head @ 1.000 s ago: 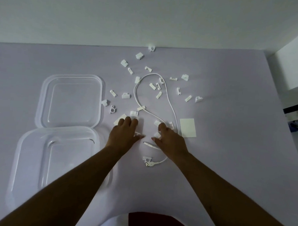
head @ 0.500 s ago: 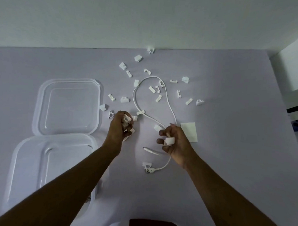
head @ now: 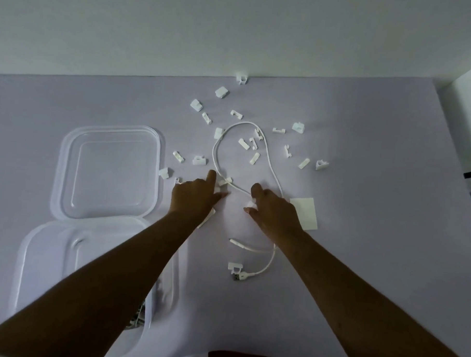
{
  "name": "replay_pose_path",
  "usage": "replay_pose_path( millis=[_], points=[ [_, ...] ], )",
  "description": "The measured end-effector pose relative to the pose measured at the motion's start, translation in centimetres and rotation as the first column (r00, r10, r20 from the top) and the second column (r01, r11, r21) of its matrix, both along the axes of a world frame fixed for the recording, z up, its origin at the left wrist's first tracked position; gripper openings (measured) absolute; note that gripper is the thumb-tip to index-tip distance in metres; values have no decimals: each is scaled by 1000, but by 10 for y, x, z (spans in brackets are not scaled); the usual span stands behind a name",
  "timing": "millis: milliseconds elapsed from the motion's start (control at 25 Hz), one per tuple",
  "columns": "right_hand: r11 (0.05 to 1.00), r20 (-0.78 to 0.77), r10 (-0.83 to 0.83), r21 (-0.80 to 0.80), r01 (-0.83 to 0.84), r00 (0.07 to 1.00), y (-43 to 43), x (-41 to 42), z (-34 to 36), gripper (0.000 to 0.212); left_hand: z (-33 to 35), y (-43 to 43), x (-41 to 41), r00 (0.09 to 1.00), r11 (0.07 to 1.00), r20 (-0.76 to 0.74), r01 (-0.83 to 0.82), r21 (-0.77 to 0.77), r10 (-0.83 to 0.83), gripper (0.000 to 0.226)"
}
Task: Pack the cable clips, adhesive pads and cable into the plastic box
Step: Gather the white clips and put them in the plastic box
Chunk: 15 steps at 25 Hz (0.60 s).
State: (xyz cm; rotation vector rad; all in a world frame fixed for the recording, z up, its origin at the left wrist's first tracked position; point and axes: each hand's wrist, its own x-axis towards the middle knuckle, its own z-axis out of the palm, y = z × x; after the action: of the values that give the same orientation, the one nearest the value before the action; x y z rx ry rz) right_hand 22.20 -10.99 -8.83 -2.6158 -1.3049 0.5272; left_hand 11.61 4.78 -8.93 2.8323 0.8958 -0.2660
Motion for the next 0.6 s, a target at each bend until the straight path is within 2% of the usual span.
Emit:
replay_pose_path(
  millis=[80, 160, 200, 240, 280, 320, 360, 400, 440, 480, 520, 560, 600],
  points=[
    [995, 131, 77, -68, -69, 988, -1, -5, -10, 36, -6, -2, -4, 996, 994, -50, 83, 77, -79, 49],
    [997, 137, 74, -19, -72, 988, -1, -5, -12, 32, -9, -2, -6, 996, 991, -28, 90, 100, -88, 43],
    [999, 35, 15, 47, -16, 999, -1, -5, -11, 29, -5, -3, -6, 999, 999, 12, 31, 37, -31, 40],
    [987, -182, -79, 127, 103, 980, 2, -4, -9, 26, 0, -2, -5, 993, 991, 71, -85, -104, 93, 38],
    [938, -495, -180, 173, 300, 850, 7, -3, -6, 24, 6, 0, -4, 949, 909, 127, -231, -347, 290, 36],
    [853, -780, -229, 127, 505, 582, 12, -4, -1, 23, 13, 4, -4, 839, 686, 123, -339, -644, 530, 33],
    [761, -939, -214, 13, 649, 270, 17, -7, 5, 21, 22, 10, -6, 675, 344, 33, -332, -878, 737, 29],
    [695, -987, -161, -105, 711, 12, 23, -10, 11, 20, 31, 17, -12, 526, 10, -110, -219, -976, 844, 25],
    [665, -982, -105, -188, 722, -159, 29, -10, 15, 19, 41, 23, -20, 440, -226, -228, -57, -972, 868, 20],
    [660, -962, -50, -233, 715, -267, 37, -10, 19, 20, 49, 30, -29, 404, -361, -298, 86, -929, 865, 14],
    [671, -943, 4, -244, 700, -333, 45, -8, 22, 21, 54, 38, -38, 392, -425, -330, 184, -886, 859, 11],
    [688, -932, 48, -230, 689, -359, 56, -6, 24, 21, 57, 46, -46, 398, -439, -329, 228, -869, 856, 14],
    [701, -942, 68, -190, 688, -330, 68, -4, 25, 19, 60, 51, -50, 423, -422, -303, 224, -878, 854, 18]
  ],
)
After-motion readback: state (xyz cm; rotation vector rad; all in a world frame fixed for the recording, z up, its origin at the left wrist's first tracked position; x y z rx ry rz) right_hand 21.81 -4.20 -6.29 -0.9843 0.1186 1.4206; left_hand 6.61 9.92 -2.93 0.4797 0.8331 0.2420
